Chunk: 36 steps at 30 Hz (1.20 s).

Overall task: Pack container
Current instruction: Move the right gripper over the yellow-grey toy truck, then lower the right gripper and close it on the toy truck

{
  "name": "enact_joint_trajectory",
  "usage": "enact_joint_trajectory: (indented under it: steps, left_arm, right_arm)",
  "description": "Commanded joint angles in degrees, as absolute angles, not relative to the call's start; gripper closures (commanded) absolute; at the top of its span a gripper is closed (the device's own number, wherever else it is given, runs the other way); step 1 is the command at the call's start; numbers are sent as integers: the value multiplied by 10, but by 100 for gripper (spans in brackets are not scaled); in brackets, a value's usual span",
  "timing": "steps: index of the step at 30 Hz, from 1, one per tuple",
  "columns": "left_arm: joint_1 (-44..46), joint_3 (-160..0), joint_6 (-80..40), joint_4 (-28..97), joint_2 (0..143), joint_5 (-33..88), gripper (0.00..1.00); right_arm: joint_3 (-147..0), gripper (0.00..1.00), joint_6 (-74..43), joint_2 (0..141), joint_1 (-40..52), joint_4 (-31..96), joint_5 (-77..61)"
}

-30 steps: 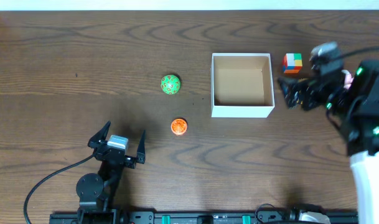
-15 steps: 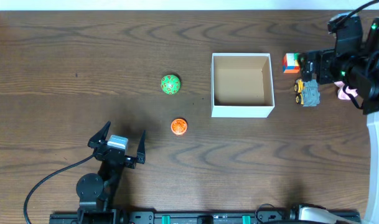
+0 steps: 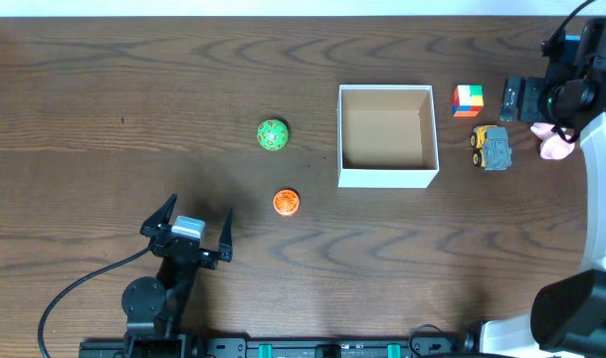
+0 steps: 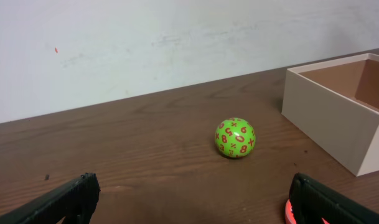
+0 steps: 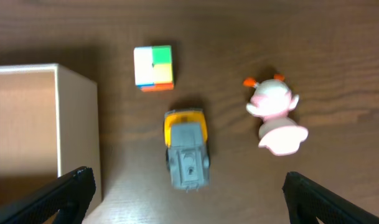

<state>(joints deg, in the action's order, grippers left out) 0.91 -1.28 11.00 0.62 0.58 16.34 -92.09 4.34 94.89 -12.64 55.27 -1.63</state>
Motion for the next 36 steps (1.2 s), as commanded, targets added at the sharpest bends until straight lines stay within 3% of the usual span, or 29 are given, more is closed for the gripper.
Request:
enact_joint_trajectory:
  steps: [1, 36]
  left_arm:
    - [7, -2, 120, 26, 2, 169, 2]
    - [7, -2, 120, 26, 2, 169, 2]
  right_arm:
    - [-929, 1, 47, 975, -129, 535, -1]
    - [-929, 1, 68, 1160, -127, 582, 6]
